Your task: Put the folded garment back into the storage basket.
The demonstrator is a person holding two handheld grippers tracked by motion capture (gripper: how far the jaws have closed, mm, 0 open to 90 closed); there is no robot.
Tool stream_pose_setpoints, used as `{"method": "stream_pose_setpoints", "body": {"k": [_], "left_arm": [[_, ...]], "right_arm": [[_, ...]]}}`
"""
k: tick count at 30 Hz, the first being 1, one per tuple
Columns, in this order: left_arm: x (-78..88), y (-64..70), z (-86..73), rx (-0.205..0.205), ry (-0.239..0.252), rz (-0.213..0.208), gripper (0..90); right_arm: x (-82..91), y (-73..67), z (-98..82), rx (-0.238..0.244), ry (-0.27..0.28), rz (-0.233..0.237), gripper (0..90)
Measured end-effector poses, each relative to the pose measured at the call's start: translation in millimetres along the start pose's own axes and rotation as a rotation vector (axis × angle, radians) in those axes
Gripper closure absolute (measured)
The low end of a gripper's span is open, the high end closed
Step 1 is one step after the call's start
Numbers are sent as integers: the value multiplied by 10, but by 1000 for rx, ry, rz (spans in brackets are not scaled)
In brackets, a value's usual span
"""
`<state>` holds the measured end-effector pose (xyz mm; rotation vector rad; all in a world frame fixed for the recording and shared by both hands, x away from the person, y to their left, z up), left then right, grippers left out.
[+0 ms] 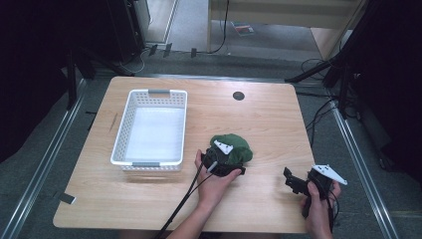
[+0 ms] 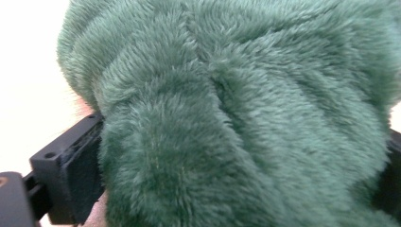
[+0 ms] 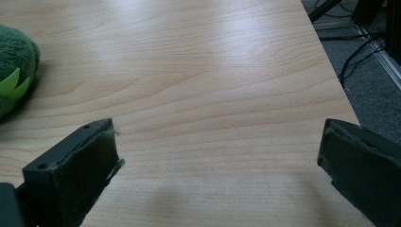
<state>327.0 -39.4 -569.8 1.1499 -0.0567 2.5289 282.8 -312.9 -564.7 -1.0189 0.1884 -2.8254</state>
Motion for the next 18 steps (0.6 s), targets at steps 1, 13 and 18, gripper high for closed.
{"method": "stream_pose_setpoints", "body": {"k": [1,13,18], "left_arm": [[4,-1,0,-3,2,0,67],[110,-21,69,17,54,-61,204],[174,-32,90,11,66,-88,241]], "right_arm": [[-1,1,0,-1,-1,0,0],[-3,4,1,-2,-3,4,0],[-3,5,1,-2,-3,2,0]]}}
Point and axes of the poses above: each handheld gripper's, and its own axes: x roughly backward along the jaws, z roughly out of its top, y roughly to its right, the point moved 3 cm from there along -x, roughly forward along the jaws, and after that the axes turned 5 degrees about -y, right-handed, at the moved point
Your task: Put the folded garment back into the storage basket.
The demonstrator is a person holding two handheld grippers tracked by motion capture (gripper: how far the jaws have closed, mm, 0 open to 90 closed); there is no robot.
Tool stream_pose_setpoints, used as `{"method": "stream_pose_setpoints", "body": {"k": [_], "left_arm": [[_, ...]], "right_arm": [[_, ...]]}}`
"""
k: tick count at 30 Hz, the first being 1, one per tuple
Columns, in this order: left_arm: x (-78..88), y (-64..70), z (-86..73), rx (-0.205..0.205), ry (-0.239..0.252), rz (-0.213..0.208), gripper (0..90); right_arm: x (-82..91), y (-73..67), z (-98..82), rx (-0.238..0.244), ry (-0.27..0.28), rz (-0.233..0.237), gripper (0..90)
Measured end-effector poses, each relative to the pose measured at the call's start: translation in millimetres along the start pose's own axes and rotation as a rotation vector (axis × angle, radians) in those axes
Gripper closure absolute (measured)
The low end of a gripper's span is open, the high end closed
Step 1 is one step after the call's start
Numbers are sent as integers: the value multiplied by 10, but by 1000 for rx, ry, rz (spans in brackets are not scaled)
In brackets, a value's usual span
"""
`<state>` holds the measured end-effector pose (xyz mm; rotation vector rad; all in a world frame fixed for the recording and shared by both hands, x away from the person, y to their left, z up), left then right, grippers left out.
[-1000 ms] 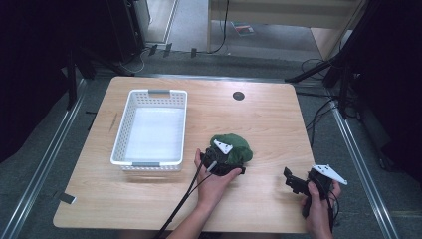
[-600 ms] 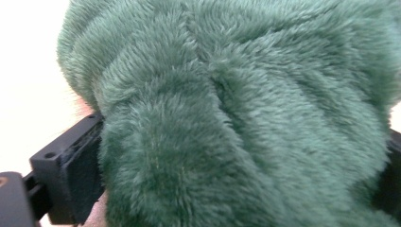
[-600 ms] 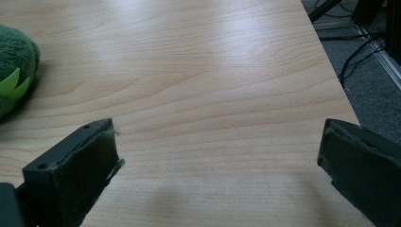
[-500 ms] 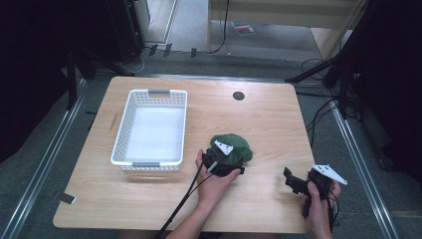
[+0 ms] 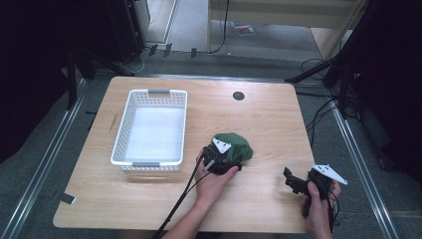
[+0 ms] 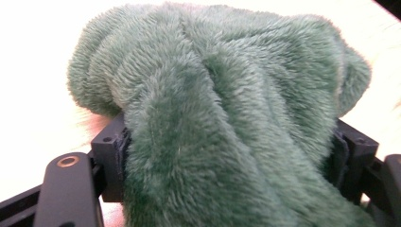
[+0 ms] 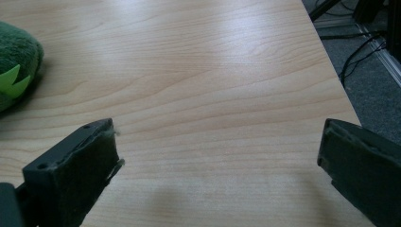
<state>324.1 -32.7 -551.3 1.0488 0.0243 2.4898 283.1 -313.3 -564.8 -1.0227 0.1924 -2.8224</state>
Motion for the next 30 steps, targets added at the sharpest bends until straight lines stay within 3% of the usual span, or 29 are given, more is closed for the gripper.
{"method": "stream_pose_setpoints", "body": {"k": [6,22,30], "left_arm": [[105,10,66,-5,29,-15,259],[590,-38,267,-37,110,-48,268],[781,-124,391,-30,142,-55,269]], "right_arm": [[0,-1,0,-1,0,-2,0],[0,-8,-1,6,0,-6,0],[-2,-13,0,8,-1,-11,0]]}}
Point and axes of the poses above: each handheld gripper's, and its own axes: x roughly backward along the jaws, z roughly out of its top, y roughly to its right, the point moved 3 cm from there along -x, roughly forward along the jaws, and after that the axes turned 5 degrees about -y, right-handed, at the moved point
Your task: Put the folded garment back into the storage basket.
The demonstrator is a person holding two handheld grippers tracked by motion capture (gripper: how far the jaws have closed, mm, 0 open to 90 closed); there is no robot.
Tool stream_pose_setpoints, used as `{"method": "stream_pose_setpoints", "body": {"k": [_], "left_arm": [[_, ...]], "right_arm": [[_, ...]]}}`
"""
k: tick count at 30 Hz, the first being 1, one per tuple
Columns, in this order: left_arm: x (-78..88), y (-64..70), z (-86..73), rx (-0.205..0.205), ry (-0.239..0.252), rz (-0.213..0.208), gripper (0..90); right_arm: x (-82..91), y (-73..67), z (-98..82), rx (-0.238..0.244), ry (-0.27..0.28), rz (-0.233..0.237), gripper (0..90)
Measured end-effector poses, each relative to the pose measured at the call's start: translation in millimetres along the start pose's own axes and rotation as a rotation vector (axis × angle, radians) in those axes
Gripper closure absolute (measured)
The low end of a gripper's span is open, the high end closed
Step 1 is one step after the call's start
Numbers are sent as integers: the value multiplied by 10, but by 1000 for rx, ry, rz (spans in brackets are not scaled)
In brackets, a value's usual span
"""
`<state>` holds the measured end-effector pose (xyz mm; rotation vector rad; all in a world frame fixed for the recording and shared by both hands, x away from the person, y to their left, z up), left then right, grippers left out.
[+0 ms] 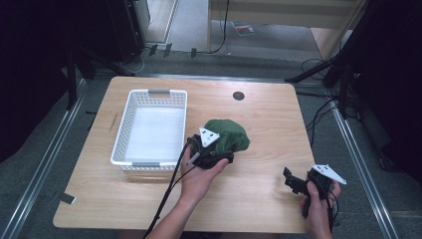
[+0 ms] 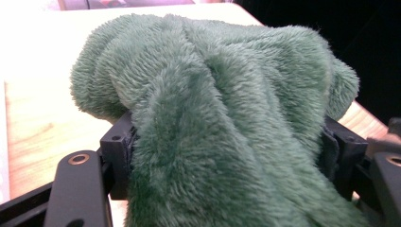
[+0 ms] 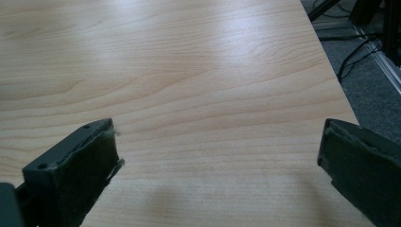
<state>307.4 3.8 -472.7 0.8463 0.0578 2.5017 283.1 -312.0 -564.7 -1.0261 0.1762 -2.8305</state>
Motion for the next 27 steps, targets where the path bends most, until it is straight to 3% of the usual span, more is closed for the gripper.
{"method": "stream_pose_setpoints", "body": {"k": [6,10,16,27], "left_arm": [[118,-86,106,9,31,0,270],[221,-218,157,30,50,8,270],[320,-348,195,11,69,40,270],[523,-642,262,56,109,65,270]], "right_arm": [[1,2,0,-2,0,2,0],[1,2,0,-1,1,3,0],[-6,-5,1,6,-4,-6,0],[-2,-3,-1,2,-1,-9,0]]}}
Point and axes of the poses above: each handheld gripper's, and its own axes: x roughly backward along the jaws, z roughly out of its top, y roughly to its right, the point moved 3 cm from there along -x, roughly forward along the jaws, and after that the axes turned 5 degrees about -y, right-handed, at the moved point
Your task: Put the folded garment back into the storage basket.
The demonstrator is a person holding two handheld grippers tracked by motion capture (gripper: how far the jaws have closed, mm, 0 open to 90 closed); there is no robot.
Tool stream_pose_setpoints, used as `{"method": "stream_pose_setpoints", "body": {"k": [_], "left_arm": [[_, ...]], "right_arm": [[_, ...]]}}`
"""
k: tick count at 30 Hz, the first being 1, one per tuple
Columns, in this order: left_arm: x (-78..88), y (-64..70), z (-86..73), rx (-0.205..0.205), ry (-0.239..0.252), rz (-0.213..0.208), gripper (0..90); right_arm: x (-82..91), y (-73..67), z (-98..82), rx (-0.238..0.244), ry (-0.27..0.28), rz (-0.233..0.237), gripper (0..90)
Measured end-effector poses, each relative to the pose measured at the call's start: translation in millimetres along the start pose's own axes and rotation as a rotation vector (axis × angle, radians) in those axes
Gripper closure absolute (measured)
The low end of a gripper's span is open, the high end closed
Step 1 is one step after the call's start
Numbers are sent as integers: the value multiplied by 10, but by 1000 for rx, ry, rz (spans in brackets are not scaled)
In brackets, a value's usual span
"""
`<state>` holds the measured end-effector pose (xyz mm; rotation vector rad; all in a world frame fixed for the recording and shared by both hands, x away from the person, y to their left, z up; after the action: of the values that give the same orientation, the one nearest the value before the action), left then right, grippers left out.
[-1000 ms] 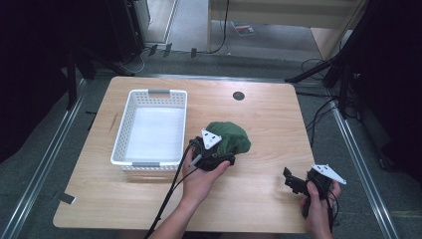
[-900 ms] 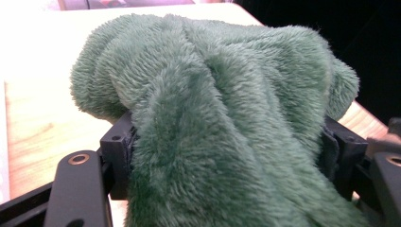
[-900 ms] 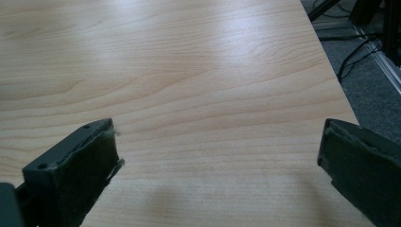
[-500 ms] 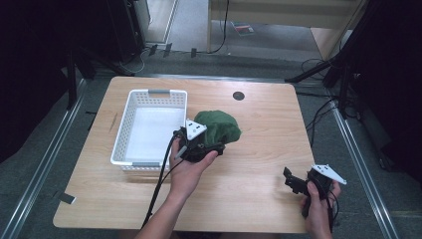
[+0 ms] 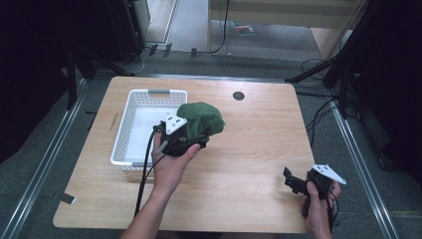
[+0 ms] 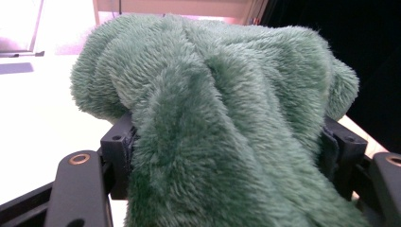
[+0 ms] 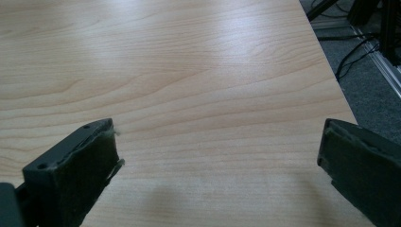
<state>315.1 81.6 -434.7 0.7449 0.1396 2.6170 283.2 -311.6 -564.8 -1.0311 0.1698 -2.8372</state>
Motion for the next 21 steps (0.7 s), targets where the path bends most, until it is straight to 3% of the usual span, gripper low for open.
{"method": "stream_pose_setpoints", "body": {"k": [10,11,17,21], "left_arm": [[85,-356,38,55,25,41,271],[99,-441,37,66,29,51,271],[135,-649,21,70,20,72,271],[138,-864,6,85,13,88,271]], "right_arm": [[-3,0,1,3,-1,2,0],[-2,0,1,2,-2,1,0],[-3,2,1,1,-3,1,0],[-2,0,1,2,-2,0,0]]}}
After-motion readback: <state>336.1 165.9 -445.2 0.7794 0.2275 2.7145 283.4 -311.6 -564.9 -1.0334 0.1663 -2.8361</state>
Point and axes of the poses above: each handheld gripper's, and its own axes: x roughly backward along the jaws, z roughly out of its top, y roughly to its right, the point moved 3 cm from there along -x, roughly forward along the jaws, and after that the axes turned 5 degrees about -y, right-handed, at the moved point
